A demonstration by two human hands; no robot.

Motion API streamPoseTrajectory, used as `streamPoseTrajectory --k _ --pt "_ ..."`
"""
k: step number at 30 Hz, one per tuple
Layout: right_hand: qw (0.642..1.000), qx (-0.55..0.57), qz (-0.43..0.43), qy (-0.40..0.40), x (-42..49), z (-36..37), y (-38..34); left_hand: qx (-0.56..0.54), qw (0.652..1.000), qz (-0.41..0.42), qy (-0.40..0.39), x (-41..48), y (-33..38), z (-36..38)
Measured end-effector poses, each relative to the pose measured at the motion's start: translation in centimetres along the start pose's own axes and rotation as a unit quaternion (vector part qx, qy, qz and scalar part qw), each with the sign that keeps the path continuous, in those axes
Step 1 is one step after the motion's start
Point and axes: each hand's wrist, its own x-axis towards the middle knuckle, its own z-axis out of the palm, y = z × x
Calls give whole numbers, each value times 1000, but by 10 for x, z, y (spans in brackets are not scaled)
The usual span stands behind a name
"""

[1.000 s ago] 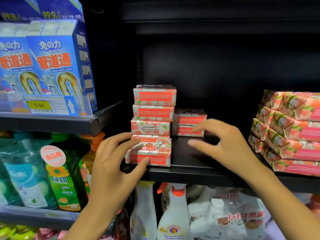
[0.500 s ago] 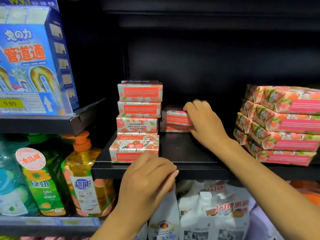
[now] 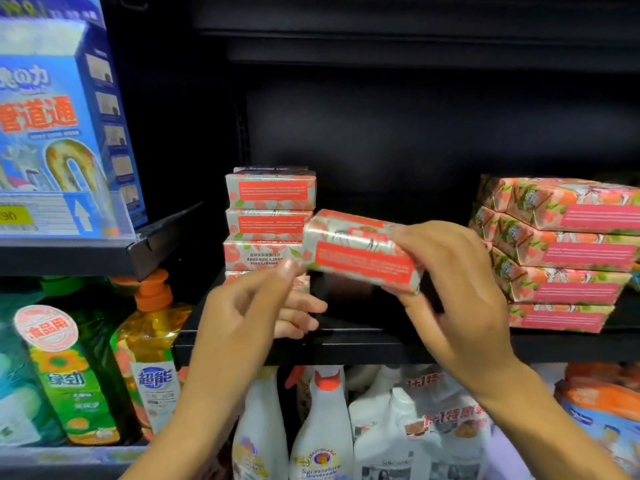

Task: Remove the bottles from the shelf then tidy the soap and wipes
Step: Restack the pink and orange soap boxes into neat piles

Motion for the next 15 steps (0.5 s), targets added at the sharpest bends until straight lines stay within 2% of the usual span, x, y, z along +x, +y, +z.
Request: streamPoseTrajectory --k 3,6,8,11,13,15 --pt "996 1 -85 12 -6 3 -4 -52 993 -101 -30 8 5 -1" --pt "995 14 -95 4 -10 7 -3 -52 993 -91 -57 5 1 -1" --pt "997 32 -59 -49 -10 3 -4 -64 994 -64 -60 0 1 -1" --pt "984 97 63 -138 -9 -7 -5 -28 999 31 -22 -3 -2 -2" --pt "964 160 147 -153 -7 -8 -9 1 996 91 -21 -5 -5 -3" --pt "949 204 178 -162 -4 -8 -11 11 990 132 -39 -8 -7 -2"
